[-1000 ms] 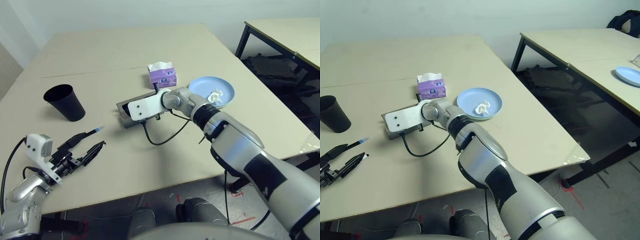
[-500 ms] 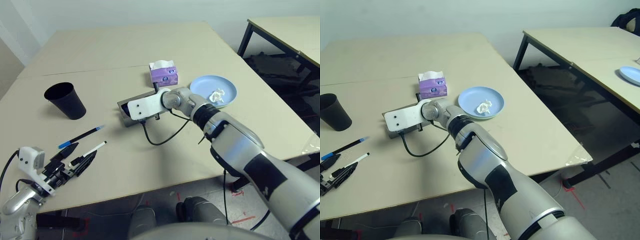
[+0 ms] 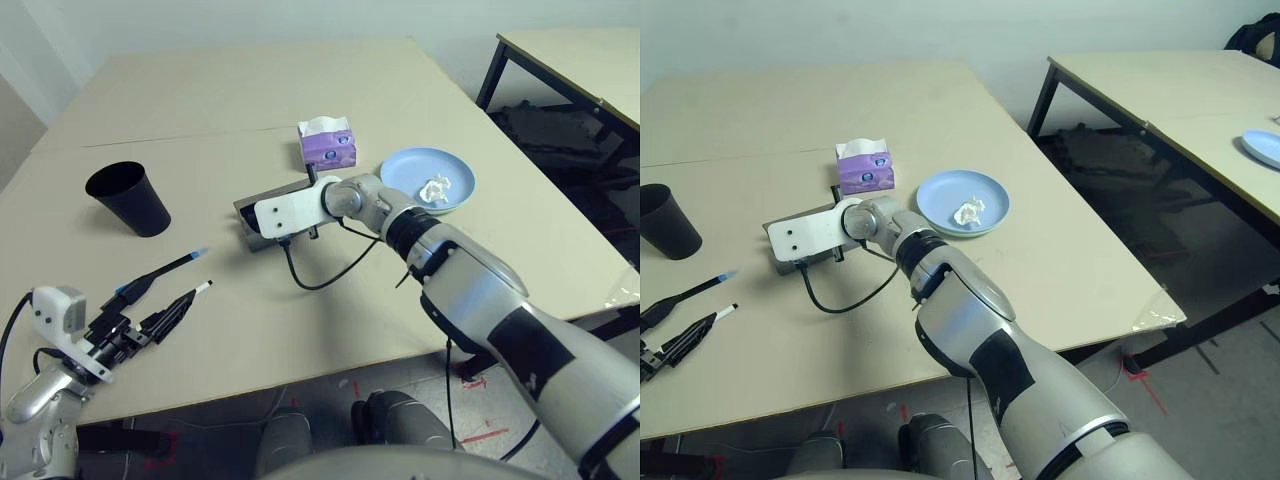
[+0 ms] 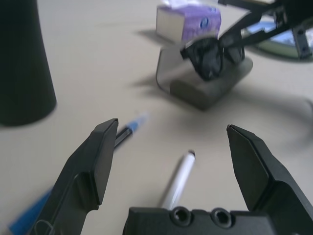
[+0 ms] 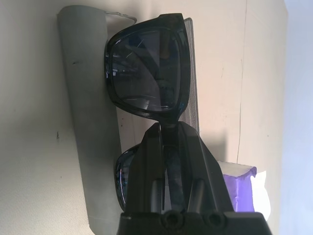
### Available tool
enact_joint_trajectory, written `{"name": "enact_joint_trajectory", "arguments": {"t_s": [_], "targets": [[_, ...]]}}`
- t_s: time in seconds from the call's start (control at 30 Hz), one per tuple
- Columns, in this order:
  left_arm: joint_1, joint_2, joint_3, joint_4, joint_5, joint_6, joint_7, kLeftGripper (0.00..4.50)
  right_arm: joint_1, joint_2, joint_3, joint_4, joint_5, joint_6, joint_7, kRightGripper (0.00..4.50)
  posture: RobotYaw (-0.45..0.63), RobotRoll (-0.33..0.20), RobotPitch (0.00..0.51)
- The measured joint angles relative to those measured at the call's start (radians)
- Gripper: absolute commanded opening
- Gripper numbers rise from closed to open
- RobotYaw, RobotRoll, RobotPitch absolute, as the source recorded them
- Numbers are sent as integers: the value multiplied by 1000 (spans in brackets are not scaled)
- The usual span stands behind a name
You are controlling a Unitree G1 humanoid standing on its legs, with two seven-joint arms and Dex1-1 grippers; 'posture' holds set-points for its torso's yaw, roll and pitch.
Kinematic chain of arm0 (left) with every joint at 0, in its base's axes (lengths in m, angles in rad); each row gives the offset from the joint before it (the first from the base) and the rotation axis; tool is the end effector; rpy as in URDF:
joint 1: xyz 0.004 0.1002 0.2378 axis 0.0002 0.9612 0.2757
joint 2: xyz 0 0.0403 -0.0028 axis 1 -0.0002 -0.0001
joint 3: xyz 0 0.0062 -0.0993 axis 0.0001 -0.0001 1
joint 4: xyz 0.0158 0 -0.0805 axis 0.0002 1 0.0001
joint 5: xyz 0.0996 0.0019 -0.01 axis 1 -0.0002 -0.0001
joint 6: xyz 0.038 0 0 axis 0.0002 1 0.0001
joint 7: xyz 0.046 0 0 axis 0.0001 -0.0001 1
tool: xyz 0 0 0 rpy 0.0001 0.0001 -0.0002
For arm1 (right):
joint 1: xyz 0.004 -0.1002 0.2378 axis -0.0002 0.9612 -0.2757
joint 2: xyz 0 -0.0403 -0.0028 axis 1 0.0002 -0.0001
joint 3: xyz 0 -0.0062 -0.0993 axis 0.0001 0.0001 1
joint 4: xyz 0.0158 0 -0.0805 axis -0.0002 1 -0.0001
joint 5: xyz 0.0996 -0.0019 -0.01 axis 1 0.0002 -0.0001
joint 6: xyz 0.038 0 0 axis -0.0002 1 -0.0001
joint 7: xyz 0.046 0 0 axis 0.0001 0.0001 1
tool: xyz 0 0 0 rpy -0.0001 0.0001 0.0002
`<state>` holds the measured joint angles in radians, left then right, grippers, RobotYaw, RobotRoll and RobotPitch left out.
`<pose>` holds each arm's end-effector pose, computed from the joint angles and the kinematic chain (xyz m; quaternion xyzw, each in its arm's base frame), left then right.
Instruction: Organize and tidy the items on the table.
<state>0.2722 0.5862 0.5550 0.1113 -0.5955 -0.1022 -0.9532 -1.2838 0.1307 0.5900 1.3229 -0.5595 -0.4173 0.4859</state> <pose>0.1160 0.3601 0.0898 0.0437 -0.0126 -0.1792 0.9828 0.3274 0.0190 0.1586 -0.5612 -0.1021 0.5361 0.6223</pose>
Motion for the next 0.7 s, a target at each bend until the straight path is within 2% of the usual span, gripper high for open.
{"name": "enact_joint_trajectory", "arguments": {"t_s": [0.2, 0.47, 0.7], "targets": [[20, -4, 24, -109, -7, 17, 50, 4500, -2, 2, -18, 1, 0, 18, -8, 195, 70, 0, 98], [92, -18, 25, -302, -30, 116, 149, 4500, -2, 5, -18, 2, -3, 28, -25, 195, 90, 0, 106], [102, -19, 25, -419, -44, 199, 228, 4500, -4, 6, -17, 2, -6, 14, -26, 195, 94, 0, 110]]}}
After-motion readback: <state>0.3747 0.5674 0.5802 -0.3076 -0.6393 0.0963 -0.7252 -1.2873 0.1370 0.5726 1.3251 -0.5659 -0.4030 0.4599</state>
